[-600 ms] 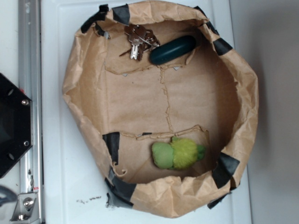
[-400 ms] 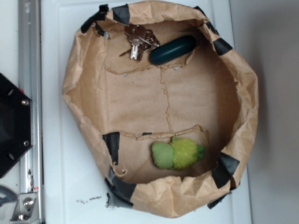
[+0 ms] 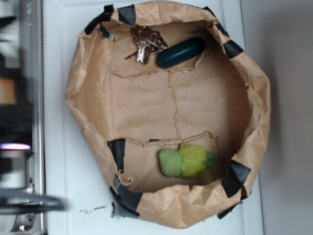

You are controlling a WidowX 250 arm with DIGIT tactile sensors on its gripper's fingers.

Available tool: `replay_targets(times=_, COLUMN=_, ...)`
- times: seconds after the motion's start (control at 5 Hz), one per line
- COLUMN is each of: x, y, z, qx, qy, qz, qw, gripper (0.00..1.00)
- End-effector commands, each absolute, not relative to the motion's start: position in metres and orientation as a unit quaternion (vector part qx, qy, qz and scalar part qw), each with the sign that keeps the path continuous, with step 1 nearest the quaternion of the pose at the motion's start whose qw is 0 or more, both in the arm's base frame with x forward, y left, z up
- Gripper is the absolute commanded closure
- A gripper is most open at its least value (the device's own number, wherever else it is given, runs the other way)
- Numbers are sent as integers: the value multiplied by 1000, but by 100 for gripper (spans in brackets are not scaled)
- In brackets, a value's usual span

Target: Grab the silver keys.

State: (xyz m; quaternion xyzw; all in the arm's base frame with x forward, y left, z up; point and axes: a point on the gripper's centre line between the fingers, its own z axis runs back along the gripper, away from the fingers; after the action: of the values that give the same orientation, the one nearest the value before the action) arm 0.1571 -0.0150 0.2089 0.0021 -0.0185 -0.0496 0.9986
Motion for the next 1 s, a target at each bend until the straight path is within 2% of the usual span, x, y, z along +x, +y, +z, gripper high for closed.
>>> replay_targets(times=0.0, x=208, y=-8, z=203, qx=11, qy=-48, qz=-201, qw=978, gripper=0)
replay_targets(times=0.2, x=218, y=-10, z=193, qx=7, qy=-73, qz=-274, qw=959, gripper=0)
replay_targets(times=0.4, x=230, y=-3, z=186, qx=-5, qy=-118, qz=-357, qw=926, gripper=0)
replay_targets(times=0.6, x=228, y=11, z=193, qx=-50, qy=-189, qz=-318, qw=928, gripper=0)
replay_targets(times=0.8, x=228, y=11, z=193, qx=-50, qy=-189, qz=-318, qw=928, gripper=0)
